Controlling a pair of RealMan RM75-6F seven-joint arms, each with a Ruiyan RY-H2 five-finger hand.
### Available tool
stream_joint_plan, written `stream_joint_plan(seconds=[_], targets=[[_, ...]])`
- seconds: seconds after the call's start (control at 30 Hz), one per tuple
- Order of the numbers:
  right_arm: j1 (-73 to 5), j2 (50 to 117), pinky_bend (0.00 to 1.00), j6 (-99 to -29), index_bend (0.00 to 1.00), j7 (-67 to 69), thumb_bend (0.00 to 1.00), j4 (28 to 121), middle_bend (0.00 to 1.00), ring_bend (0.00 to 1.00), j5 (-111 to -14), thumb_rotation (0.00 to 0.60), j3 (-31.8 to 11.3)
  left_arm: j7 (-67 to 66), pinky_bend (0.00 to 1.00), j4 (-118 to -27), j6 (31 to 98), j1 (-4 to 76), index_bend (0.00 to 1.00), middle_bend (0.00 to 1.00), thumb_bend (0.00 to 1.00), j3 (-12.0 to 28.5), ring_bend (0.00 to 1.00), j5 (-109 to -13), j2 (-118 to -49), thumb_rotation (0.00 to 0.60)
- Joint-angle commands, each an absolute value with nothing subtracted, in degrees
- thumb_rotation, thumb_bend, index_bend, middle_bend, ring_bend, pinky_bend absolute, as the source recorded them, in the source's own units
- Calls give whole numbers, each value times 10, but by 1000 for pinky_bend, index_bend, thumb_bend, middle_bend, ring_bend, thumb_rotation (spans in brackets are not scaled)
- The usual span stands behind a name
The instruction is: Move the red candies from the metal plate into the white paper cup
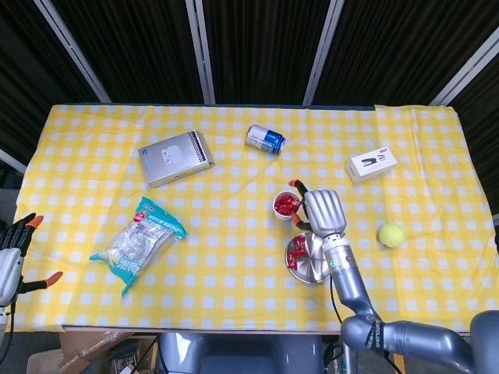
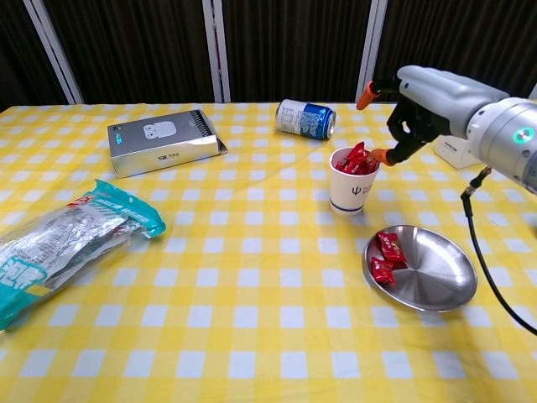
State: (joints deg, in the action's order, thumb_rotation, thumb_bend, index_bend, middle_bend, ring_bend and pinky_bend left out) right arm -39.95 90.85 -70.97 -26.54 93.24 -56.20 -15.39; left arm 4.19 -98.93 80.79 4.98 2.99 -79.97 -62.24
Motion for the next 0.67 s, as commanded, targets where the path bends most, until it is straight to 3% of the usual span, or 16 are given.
stream_joint_plan(seconds=[0.03,0.13,0.23,0.3,0.37,0.43,0.67], targets=[[-368,873,793,-750,257,-261,365,973,695,671,-610,600,-127,43,0,-985,809,48,0,0,44,29,0,-801,-623,600],[-334,831,584,-783,217,-264,365,1002,446,410,-656,600,-91,39,0,-980,809,48,0,0,44,26,0,-803,-623,600],[-300,789,348,-809,110,-269,365,1025,231,146,-686,600,-55,34,0,-976,818,45,0,0,44,25,0,-810,-625,600],[-277,760,193,-824,41,-265,364,1039,99,30,-706,600,-31,32,0,-972,827,43,0,0,43,24,0,-820,-627,600],[-247,729,69,-843,1,-258,359,1051,10,0,-730,600,-1,26,0,-963,839,40,0,0,43,20,0,-835,-629,600],[-224,708,30,-860,0,-251,351,1053,0,0,-749,600,20,20,0,-956,852,36,0,0,44,18,0,-848,-633,600],[-144,674,0,-925,0,-185,326,1003,0,0,-818,600,75,-10,0,-924,904,20,0,0,42,18,0,-876,-654,600]])
